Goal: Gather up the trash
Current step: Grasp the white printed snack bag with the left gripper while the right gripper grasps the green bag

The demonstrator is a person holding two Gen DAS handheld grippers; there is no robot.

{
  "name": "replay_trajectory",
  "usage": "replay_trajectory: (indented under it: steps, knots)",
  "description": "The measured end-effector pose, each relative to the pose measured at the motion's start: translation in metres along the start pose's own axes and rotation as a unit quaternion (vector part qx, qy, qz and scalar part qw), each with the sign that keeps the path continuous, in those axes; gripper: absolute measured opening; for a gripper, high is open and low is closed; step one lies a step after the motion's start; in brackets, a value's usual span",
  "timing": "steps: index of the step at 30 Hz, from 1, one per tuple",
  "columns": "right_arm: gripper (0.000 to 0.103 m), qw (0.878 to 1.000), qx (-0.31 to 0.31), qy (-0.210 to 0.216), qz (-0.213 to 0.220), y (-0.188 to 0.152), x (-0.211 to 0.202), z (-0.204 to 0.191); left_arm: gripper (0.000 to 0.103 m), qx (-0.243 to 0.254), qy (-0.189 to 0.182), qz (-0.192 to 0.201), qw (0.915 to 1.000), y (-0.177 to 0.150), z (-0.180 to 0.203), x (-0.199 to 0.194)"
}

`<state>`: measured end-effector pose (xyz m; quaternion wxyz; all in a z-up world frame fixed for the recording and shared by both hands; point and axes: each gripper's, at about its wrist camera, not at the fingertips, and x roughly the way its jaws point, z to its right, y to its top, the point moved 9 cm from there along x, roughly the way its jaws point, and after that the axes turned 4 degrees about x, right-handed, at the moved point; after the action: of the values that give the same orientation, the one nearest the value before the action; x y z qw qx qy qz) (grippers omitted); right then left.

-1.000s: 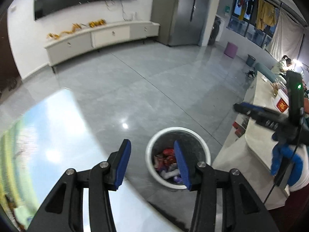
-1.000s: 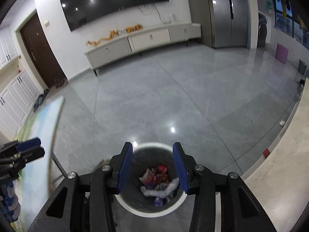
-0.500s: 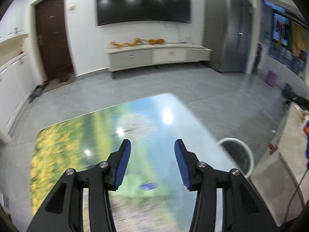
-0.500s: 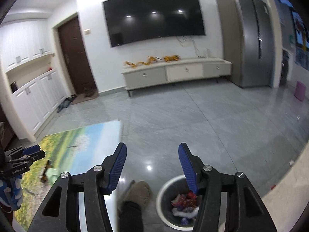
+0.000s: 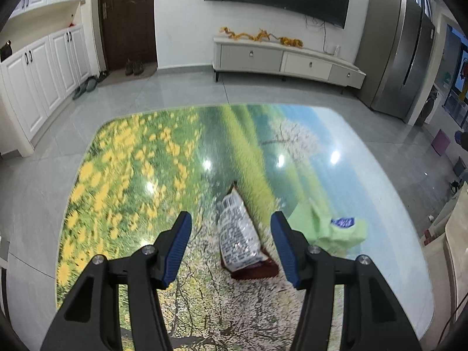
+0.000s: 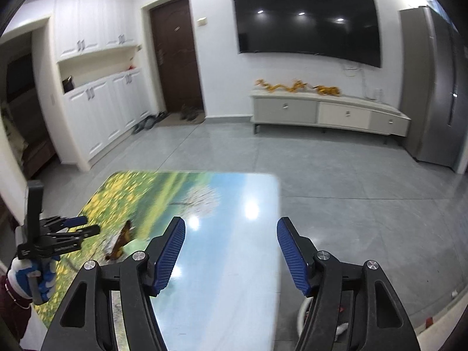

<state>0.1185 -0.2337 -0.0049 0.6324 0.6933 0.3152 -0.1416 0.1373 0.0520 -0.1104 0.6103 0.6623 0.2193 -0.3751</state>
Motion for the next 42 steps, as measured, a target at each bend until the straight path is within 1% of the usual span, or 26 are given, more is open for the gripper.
replay_trajectory:
  steps: [4,7,11,15,22,28,29,30,32,33,36,37,39,42]
  knots:
    - [0.064,0.999,-0.023,0.028,-0.034,-0.017,0.029,-0.035,0.054,-0.003,-0.009,-0.024,0.9997,-0.01,-0.002,0.021]
    - [0.064,0.996,-0.045,0.048,-0.066,-0.035,0.054,-0.06,0.054,-0.009,-0.014,-0.036,0.9992,-0.015,-0.005,0.034]
    - [0.064,0.988,-0.074,0.074,-0.11,-0.06,0.09,-0.093,0.054,-0.012,-0.027,-0.043,0.9986,-0.017,-0.008,0.046]
    - [0.064,0.981,-0.094,0.097,-0.139,-0.079,0.115,-0.115,0.054,-0.004,-0.027,-0.052,0.9983,-0.017,-0.009,0.055]
    - [0.065,0.971,-0.121,0.117,-0.17,-0.102,0.15,-0.136,0.054,-0.008,-0.037,-0.062,0.9973,-0.023,-0.009,0.063]
    - [0.065,0.967,-0.117,0.135,-0.183,-0.112,0.165,-0.14,0.053,-0.019,-0.042,-0.058,0.9972,-0.022,-0.015,0.069]
    - [0.065,0.966,-0.117,0.137,-0.185,-0.114,0.167,-0.14,0.048,-0.02,-0.042,-0.056,0.9973,-0.022,-0.015,0.069]
    - [0.064,0.966,-0.116,0.139,-0.186,-0.116,0.167,-0.14,0.047,-0.02,-0.043,-0.056,0.9973,-0.021,-0.015,0.069]
    - [0.058,0.965,-0.113,0.143,-0.187,-0.118,0.168,-0.139,0.046,-0.022,-0.045,-0.053,0.9974,-0.021,-0.015,0.068]
    - [0.053,0.965,-0.111,0.143,-0.188,-0.119,0.169,-0.139,0.045,-0.021,-0.045,-0.051,0.9974,-0.021,-0.013,0.067]
    - [0.043,0.966,-0.103,0.148,-0.183,-0.118,0.168,-0.136,0.039,-0.017,-0.046,-0.048,0.9976,-0.022,-0.007,0.064]
    - [0.041,0.967,-0.099,0.151,-0.181,-0.117,0.167,-0.135,0.039,-0.015,-0.046,-0.048,0.9977,-0.022,-0.005,0.063]
    - [0.04,0.967,-0.093,0.156,-0.178,-0.116,0.164,-0.133,0.036,-0.014,-0.043,-0.045,0.9979,-0.022,-0.002,0.061]
    - [0.04,0.968,-0.091,0.16,-0.17,-0.115,0.156,-0.131,0.035,-0.013,-0.041,-0.04,0.9983,-0.021,0.001,0.055]
